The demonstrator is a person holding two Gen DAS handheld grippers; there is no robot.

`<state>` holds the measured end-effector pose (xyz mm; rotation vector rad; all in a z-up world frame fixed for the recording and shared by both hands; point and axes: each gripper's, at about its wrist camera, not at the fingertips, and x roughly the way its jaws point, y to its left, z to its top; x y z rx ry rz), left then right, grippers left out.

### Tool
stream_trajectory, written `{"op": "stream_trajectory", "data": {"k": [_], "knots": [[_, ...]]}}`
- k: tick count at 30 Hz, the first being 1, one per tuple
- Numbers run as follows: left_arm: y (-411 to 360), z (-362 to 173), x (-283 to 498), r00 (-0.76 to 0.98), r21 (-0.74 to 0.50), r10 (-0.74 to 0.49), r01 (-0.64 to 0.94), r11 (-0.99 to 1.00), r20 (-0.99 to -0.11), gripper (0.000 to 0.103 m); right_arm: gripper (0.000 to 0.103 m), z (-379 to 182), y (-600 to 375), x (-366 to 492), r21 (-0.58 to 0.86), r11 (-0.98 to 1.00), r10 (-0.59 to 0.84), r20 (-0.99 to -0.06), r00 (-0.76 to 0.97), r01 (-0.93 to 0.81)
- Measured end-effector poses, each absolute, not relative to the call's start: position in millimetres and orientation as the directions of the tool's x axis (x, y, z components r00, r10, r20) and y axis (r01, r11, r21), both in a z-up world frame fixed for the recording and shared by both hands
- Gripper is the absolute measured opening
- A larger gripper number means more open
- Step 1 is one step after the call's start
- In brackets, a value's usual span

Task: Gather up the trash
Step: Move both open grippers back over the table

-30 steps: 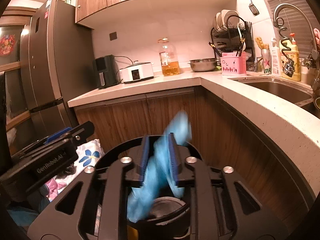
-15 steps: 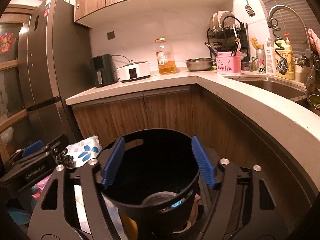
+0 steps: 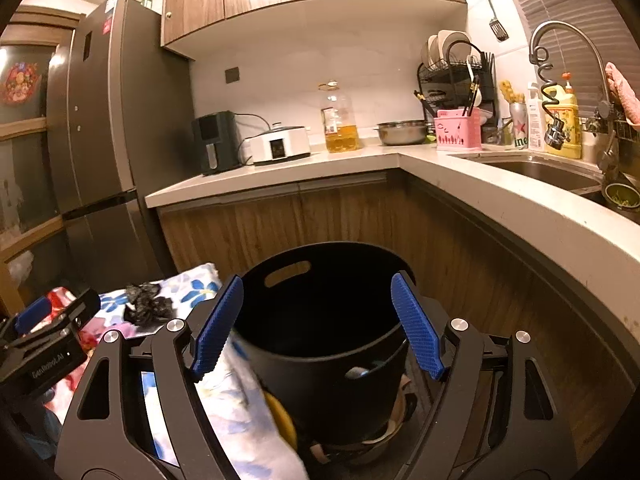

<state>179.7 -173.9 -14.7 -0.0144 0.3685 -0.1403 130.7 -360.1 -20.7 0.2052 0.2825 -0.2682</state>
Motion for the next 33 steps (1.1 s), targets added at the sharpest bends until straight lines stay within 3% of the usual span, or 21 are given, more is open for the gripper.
{"op": "stream_trajectory", "data": {"k": [17, 33], "knots": [[-87, -36, 117, 0.919, -0.006, -0.031, 0.031, 1.000, -0.392, 0.096, 0.076, -38, -273, 99, 0.190, 0.965, -0.110, -0.331, 0.937, 0.181], [-1, -52, 95, 0.906, -0.024, 0.105, -0.126, 0.992, -0.410, 0.096, 0.076, -69, -175, 128, 0.161, 0.987, 0.054, -0.380, 0.924, 0.008]]}}
